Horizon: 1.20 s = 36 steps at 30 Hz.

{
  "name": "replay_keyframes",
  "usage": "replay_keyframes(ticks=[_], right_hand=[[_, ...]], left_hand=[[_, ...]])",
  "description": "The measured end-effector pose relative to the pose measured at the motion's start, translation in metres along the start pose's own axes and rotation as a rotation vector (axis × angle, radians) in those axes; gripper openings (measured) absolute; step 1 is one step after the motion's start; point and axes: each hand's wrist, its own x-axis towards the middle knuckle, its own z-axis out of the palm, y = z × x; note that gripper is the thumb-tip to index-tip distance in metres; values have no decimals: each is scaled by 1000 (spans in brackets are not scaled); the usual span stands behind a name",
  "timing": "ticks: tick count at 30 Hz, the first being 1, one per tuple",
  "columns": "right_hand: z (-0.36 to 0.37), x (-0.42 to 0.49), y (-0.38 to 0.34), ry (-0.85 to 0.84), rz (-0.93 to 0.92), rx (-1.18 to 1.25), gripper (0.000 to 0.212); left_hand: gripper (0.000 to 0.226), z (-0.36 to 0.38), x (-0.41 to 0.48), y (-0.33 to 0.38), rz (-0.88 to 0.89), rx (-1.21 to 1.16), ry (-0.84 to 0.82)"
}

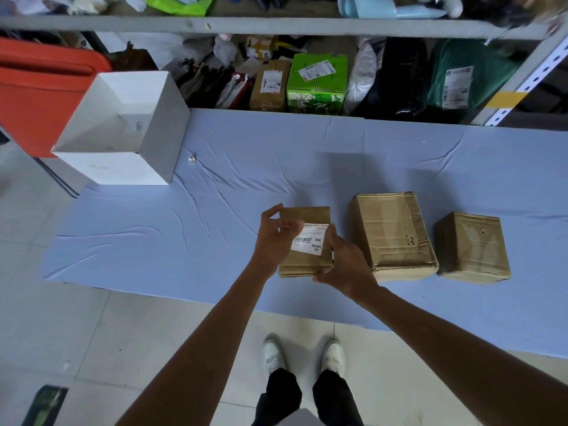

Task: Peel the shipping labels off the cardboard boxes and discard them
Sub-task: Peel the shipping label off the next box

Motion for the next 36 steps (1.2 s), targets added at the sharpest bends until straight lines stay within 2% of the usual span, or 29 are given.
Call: replay_keyframes(ticks=[5,9,12,16,18,21,25,28,36], right_hand=[[5,2,11,14,18,86,115],[3,3,15,31,11,208,104],[1,3,16,21,20,244,112],[2,4,19,-25,72,264,132],[4,5,21,-12,89,257,132],[7,5,21,18,95,258,122],[10,3,20,31,89,342,115],[8,4,19,16,71,358,113],[5,0,16,25,78,364,114]], left_hand=[[57,0,0,-1,-9,-18,5],[56,0,-1,0,-8,-2,5],[54,-3,-2,0,2,0,-6],[21,-1,-3,-1,2,14,-16],[17,-1,-3,-3,8,12,-12],[45,-2,-3,-4,-9,5,-14],[34,-2,-2,-6,-13,2,-4],[50,0,-2,-4,-19,4,-11],[58,2,-1,-4,-28,13,-18]])
